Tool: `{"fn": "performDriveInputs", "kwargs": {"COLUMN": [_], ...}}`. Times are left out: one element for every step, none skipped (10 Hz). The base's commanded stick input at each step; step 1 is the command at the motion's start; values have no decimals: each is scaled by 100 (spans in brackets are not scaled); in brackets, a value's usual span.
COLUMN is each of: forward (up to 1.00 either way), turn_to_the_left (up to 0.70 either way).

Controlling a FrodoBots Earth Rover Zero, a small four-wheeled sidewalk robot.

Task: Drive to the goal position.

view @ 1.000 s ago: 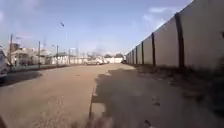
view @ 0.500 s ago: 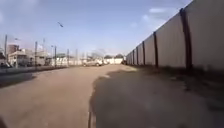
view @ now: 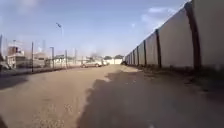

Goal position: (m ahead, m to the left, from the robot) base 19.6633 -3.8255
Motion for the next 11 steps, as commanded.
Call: {"fn": "performDriveInputs", "kwargs": {"forward": [100,100,100,100,100,100,100,100,100,100,100], "turn_to_the_left": [0,0,0,0,0,0,0,0,0,0,0]}}
